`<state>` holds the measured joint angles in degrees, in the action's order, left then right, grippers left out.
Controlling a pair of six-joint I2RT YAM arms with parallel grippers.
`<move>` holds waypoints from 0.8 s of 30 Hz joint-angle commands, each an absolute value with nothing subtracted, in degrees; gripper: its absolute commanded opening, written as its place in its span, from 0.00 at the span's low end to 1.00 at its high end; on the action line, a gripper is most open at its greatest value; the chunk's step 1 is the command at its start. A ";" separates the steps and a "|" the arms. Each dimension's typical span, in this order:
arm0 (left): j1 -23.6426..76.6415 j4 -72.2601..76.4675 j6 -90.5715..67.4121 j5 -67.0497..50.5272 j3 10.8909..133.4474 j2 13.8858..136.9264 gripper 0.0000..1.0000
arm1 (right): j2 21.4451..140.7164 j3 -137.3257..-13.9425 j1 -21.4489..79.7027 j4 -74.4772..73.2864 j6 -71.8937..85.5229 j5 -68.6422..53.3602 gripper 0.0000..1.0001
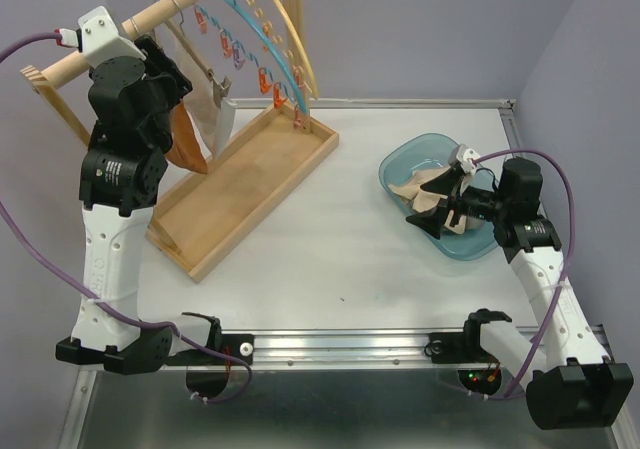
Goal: Remove the underwear clipped to the hanger
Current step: Pick up the hanger from the clothesline.
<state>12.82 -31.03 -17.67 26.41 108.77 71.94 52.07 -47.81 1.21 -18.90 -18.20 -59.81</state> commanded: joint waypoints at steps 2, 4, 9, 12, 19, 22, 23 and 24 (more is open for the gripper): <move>11.87 -28.30 -17.84 24.61 109.07 71.54 0.56 | 50.98 -47.02 1.58 -18.28 -17.93 -60.03 1.00; 11.78 -28.21 -17.84 24.35 108.72 71.46 0.53 | 50.98 -47.02 1.49 -18.28 -17.93 -60.03 1.00; 11.25 -28.21 -17.32 25.22 108.28 71.63 0.25 | 51.06 -47.02 1.58 -18.28 -17.84 -60.12 1.00; 11.08 -28.30 -16.35 26.01 108.11 71.72 0.25 | 51.06 -46.93 1.49 -18.28 -17.84 -60.12 1.00; 11.08 -28.48 -15.03 25.40 107.49 72.33 0.24 | 51.15 -47.02 1.50 -18.28 -17.75 -60.29 1.00; 11.16 -28.83 -14.85 25.31 107.14 72.51 0.28 | 51.24 -47.02 1.58 -18.28 -17.67 -60.29 1.00; 11.16 -28.92 -14.85 25.49 106.79 72.51 0.31 | 51.24 -47.02 1.50 -18.28 -17.67 -60.38 1.00; 11.16 -28.92 -14.77 25.58 106.53 72.60 0.32 | 51.15 -47.02 1.58 -18.28 -17.67 -60.38 1.00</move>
<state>11.49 -30.06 -16.16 25.28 107.55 72.38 52.10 -47.81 1.21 -18.90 -18.20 -59.81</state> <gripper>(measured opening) 0.294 0.999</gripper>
